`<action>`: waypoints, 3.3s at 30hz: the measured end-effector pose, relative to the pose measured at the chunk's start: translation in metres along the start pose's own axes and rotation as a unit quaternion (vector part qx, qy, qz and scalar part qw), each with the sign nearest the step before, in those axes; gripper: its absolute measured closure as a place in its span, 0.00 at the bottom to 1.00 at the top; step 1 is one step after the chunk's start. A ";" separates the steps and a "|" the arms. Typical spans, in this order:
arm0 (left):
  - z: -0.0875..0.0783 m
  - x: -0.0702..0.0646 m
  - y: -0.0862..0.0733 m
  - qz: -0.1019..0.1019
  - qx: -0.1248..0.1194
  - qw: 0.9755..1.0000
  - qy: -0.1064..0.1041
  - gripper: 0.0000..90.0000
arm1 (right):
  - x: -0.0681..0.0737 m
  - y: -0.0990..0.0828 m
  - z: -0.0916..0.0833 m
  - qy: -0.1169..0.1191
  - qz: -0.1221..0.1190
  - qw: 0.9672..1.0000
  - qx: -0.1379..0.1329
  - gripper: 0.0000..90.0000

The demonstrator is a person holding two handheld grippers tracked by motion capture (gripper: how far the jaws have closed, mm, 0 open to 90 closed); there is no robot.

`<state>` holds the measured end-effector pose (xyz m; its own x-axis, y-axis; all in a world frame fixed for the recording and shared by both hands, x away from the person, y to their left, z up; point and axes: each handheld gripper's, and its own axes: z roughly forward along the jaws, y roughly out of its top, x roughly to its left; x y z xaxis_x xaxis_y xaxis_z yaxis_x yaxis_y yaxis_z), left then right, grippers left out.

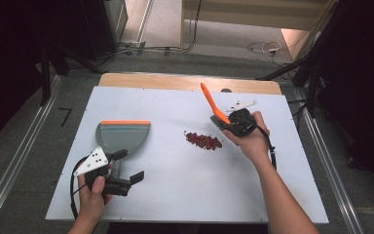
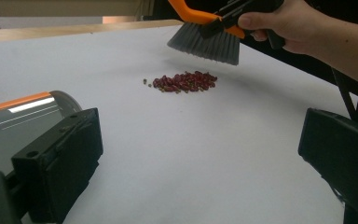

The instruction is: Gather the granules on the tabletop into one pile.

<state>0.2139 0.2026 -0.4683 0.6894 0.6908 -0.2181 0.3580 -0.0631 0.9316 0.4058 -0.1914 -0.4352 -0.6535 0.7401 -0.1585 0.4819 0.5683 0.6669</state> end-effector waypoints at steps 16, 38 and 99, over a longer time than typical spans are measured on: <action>-0.001 0.001 0.000 0.000 0.001 1.000 0.000 0.01 | 0.032 -0.010 0.017 0.005 -0.014 1.000 0.000 0.76; -0.001 0.002 0.000 -0.002 -0.003 1.000 0.003 0.01 | 0.021 -0.009 -0.008 0.033 -0.009 0.999 -0.034 0.76; -0.009 0.002 -0.001 0.012 -0.029 0.999 0.015 0.01 | -0.013 -0.153 -0.107 0.087 0.128 0.982 -0.107 0.76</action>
<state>0.2095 0.2101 -0.4673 0.6783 0.7103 -0.1880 0.3043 -0.0387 0.9518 0.2788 -0.3262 -0.4574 -0.6263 0.7653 0.1486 0.5218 0.2699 0.8092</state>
